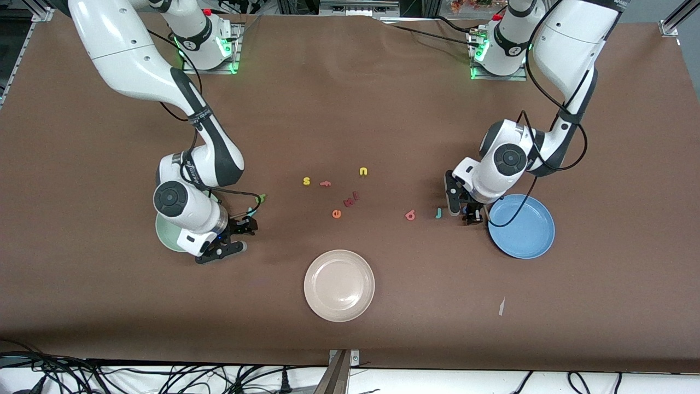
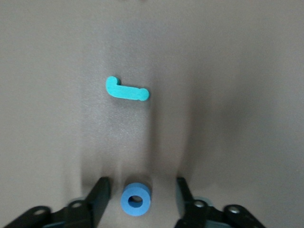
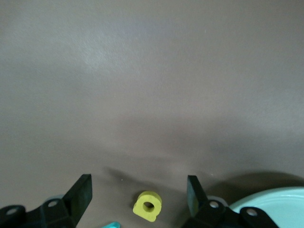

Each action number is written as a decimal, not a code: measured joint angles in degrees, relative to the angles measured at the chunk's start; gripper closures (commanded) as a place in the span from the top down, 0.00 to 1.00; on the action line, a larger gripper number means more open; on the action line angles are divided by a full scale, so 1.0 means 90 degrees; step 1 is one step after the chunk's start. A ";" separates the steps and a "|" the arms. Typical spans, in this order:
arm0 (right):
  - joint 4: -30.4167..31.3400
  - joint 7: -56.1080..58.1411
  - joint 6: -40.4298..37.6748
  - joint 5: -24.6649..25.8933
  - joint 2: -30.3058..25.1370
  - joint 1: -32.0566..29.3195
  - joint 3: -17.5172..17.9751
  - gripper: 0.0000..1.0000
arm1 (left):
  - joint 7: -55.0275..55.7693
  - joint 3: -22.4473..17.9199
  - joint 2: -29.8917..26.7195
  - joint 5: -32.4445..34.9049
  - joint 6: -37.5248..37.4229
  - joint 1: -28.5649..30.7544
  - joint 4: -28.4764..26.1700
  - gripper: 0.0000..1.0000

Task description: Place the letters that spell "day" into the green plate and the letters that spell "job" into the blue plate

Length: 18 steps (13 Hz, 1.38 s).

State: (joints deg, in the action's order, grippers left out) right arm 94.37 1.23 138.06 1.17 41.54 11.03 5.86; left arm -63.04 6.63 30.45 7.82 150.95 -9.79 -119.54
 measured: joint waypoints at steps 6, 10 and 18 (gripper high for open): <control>0.0298 -0.0102 0.0228 0.0000 0.0027 0.0000 -0.0003 0.83 | -0.0516 -0.0017 -0.0131 0.0003 -0.0086 0.0019 0.0166 0.00; 0.0371 -0.0103 0.0259 0.0003 0.0015 -0.0001 -0.0012 0.73 | -0.1110 -0.0073 -0.0449 0.0005 -0.1970 0.0124 0.1170 0.00; 0.0478 -0.0133 0.0255 0.0002 -0.0059 -0.0005 -0.0028 0.50 | -0.2302 -0.0099 -0.0152 0.0005 -0.2405 0.1345 0.1306 1.00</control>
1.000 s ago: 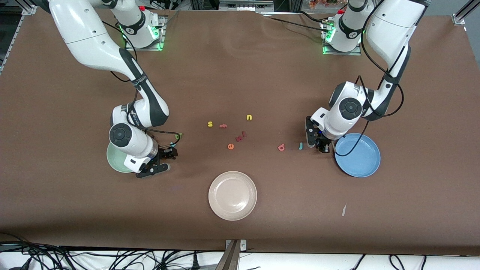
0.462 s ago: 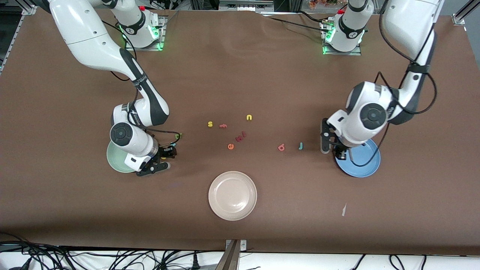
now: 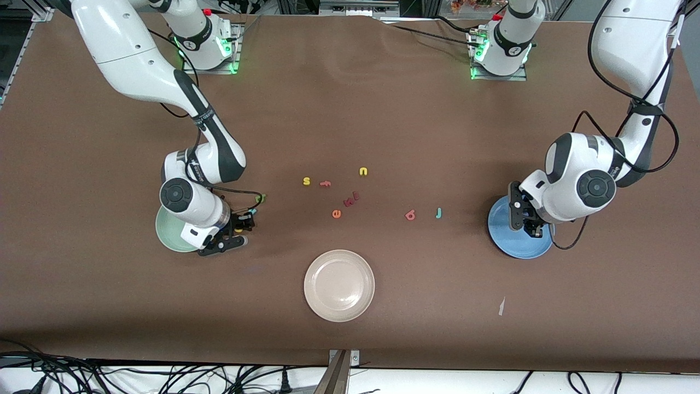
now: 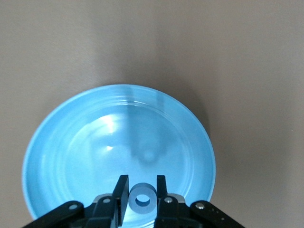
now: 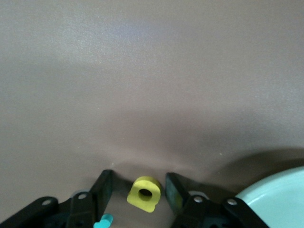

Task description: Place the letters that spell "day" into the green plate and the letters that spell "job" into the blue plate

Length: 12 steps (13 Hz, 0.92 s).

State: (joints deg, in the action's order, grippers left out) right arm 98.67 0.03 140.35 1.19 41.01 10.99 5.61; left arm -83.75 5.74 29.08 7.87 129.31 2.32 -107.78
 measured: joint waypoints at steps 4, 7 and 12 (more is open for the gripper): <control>0.0053 -0.0021 0.0005 -0.0005 -0.0031 -0.0001 0.0003 0.49 | 0.0118 0.0215 -0.0011 -0.0025 -0.0102 -0.0031 0.0108 1.00; 0.0096 -0.0021 0.0006 -0.0005 -0.0056 -0.0002 -0.0012 0.49 | 0.1234 0.0723 -0.0066 -0.0049 -0.0721 -0.0113 0.0500 1.00; 0.0269 -0.0021 0.0006 -0.0006 -0.0169 -0.0013 -0.0046 0.36 | 0.4005 0.1324 -0.0076 -0.0549 -0.0859 -0.0289 0.0657 1.00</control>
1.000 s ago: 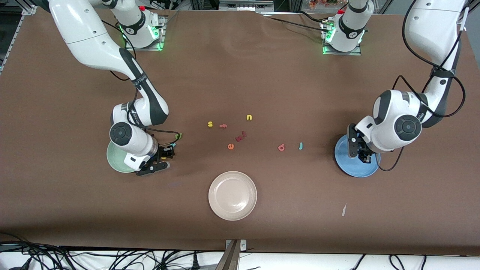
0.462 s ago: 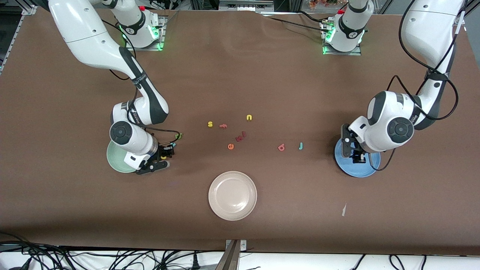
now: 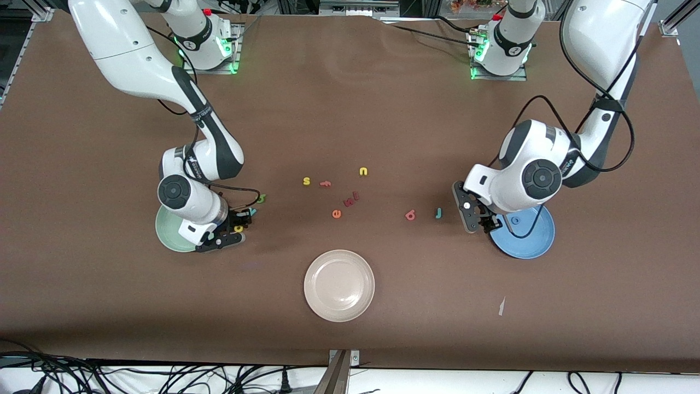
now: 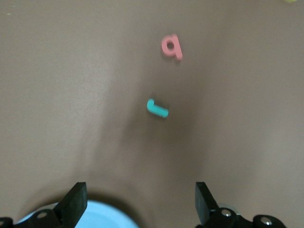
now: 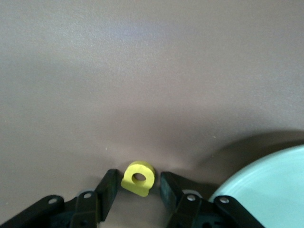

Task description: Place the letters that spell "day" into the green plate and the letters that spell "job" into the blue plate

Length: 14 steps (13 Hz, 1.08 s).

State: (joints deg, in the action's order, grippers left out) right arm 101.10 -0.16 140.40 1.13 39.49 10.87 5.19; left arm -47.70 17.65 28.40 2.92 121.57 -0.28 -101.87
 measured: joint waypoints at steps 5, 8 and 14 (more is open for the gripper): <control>0.0024 -0.0001 -0.0008 -0.0001 -0.0038 -0.0003 -0.0005 0.31 | 0.2816 0.0001 0.0251 -0.0120 0.0527 -0.0283 -0.0038 1.00; 0.0032 0.0000 -0.0023 -0.0001 -0.0071 -0.0004 -0.0005 0.31 | 0.4080 -0.0006 0.0404 -0.0098 0.0640 -0.0372 -0.0052 0.99; 0.0001 0.0144 -0.0573 0.0032 -0.0540 -0.0038 -0.0062 0.31 | 0.5825 -0.0009 0.0975 0.1230 0.1118 -0.0815 -0.0125 0.60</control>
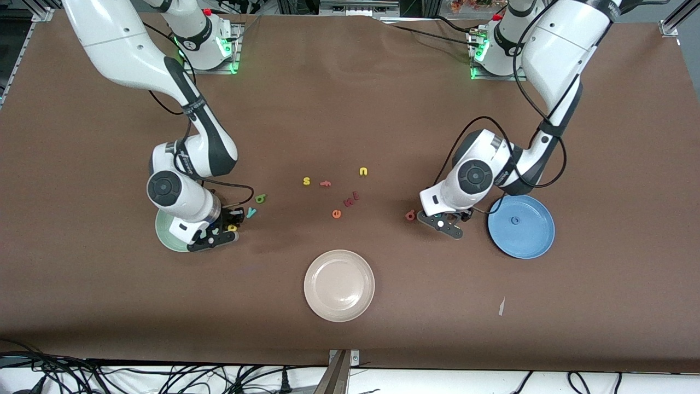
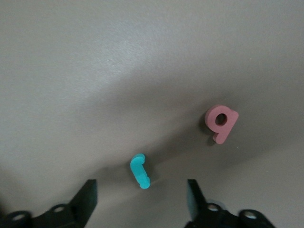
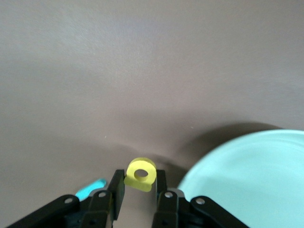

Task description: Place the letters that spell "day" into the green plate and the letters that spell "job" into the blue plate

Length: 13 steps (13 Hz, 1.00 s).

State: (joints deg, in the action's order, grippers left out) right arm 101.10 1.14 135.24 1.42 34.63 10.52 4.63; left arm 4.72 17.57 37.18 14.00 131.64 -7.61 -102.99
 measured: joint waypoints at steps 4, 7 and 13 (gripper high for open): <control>0.0014 0.0773 -0.0412 0.0006 -0.0461 -0.0341 -0.0035 0.40 | 0.0060 -0.0024 0.0172 0.0163 0.0181 -0.0003 -0.0004 0.48; 0.0119 0.1274 -0.0430 0.0006 -0.0461 -0.0746 -0.0046 0.59 | 0.0061 -0.0030 0.0221 0.0171 0.0256 0.0003 0.0015 0.00; 0.0166 0.0532 -0.0419 0.0006 -0.0439 -0.0760 0.0218 0.60 | 0.0015 -0.0045 0.0061 0.0186 -0.0297 0.0049 0.0177 0.00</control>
State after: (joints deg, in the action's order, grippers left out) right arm 102.60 5.92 131.48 1.47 30.68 3.69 6.59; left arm 4.85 17.16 37.72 15.67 128.96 -7.18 -101.40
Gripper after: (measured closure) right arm 0.401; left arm 0.890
